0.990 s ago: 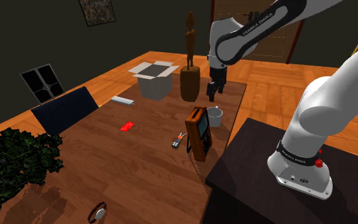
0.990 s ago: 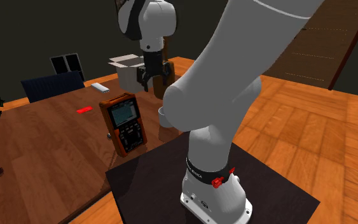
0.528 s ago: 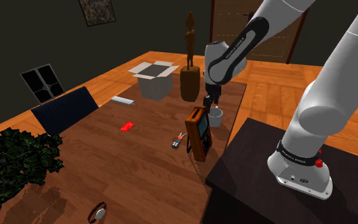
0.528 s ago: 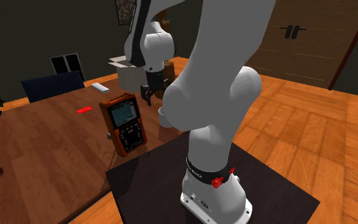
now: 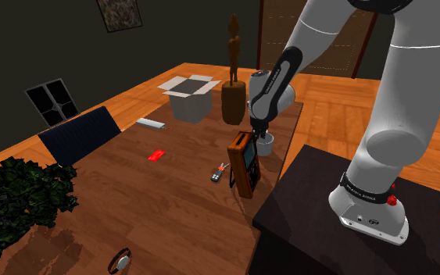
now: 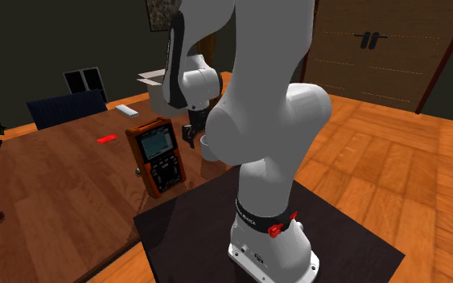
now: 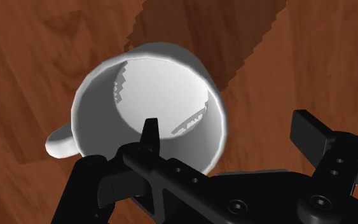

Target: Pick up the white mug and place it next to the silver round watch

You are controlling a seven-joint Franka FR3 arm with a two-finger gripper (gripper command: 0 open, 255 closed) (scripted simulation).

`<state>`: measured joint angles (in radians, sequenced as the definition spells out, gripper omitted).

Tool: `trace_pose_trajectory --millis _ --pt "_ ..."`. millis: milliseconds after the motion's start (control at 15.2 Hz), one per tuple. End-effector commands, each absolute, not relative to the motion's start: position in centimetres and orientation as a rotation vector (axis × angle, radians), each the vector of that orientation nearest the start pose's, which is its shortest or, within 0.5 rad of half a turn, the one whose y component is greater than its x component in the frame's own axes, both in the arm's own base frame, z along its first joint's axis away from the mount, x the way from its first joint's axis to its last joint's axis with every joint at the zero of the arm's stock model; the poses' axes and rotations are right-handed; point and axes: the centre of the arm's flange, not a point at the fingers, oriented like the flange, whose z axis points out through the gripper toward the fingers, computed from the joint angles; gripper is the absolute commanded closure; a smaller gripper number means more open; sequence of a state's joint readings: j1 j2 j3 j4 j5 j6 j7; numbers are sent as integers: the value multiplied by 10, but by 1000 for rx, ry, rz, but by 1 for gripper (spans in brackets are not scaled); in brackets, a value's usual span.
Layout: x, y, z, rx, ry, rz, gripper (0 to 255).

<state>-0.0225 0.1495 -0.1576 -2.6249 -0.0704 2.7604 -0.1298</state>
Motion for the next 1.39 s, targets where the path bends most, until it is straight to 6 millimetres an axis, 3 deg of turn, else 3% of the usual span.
trace_pose_trajectory --millis 0,198,726,792,1320 --pt "424 -78 186 -3188 -27 32 0" --pt "423 -79 167 -3188 -27 32 0" --pt "423 -79 167 -3188 -27 32 0" --pt "423 -79 167 -3188 -27 32 255" --pt "423 -79 167 -3188 -27 32 255"
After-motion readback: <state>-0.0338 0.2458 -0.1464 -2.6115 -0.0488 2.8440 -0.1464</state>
